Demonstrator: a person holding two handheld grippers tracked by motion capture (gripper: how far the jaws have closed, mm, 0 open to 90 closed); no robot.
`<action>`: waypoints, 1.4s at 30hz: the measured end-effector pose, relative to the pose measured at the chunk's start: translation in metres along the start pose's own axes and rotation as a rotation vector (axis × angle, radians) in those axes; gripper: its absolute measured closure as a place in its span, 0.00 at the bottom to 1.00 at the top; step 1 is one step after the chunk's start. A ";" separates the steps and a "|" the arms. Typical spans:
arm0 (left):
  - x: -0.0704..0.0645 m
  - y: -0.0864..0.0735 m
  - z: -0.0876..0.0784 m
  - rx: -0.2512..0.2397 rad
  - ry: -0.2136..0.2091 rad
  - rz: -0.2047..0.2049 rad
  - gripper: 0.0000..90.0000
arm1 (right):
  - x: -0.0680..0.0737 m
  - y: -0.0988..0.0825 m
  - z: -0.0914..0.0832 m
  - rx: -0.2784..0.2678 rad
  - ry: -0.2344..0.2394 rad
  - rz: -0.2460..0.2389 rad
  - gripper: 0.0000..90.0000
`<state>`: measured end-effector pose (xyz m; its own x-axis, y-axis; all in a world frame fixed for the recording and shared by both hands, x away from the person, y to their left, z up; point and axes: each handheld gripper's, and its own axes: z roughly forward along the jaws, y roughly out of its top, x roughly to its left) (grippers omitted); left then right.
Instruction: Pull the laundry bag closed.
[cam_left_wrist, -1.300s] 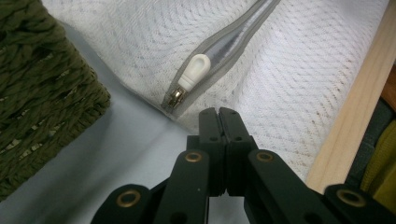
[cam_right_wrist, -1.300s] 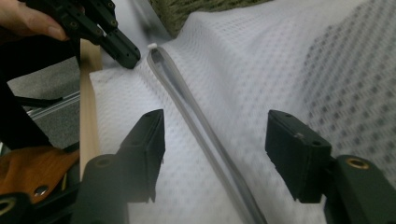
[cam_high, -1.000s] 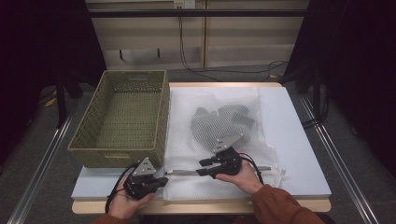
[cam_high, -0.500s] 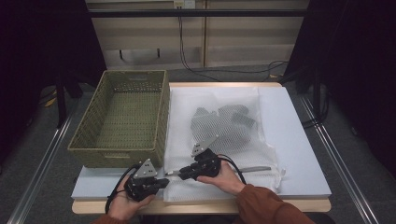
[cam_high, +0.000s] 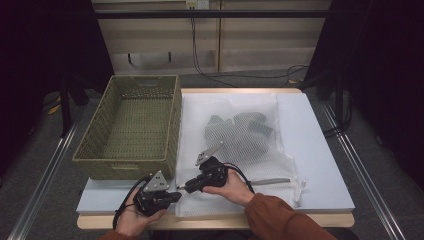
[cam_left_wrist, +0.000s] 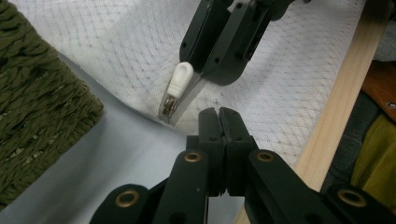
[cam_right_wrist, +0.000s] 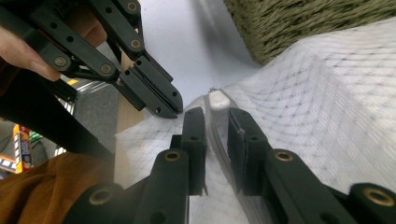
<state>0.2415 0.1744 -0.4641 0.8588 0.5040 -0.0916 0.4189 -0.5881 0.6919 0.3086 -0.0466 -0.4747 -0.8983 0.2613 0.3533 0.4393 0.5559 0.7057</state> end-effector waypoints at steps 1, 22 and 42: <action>0.000 0.000 0.000 0.000 -0.004 0.005 0.99 | 0.000 0.000 0.002 0.003 0.005 0.003 0.86; -0.003 0.001 0.002 0.012 0.000 0.035 0.98 | -0.010 0.008 0.012 0.000 0.051 0.037 0.87; 0.000 -0.001 0.000 -0.011 0.024 0.002 0.88 | -0.009 0.011 0.010 -0.012 0.042 0.041 0.92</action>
<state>0.2409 0.1752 -0.4647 0.8523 0.5179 -0.0735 0.4141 -0.5821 0.6998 0.3219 -0.0351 -0.4761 -0.8784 0.2502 0.4071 0.4759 0.5358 0.6975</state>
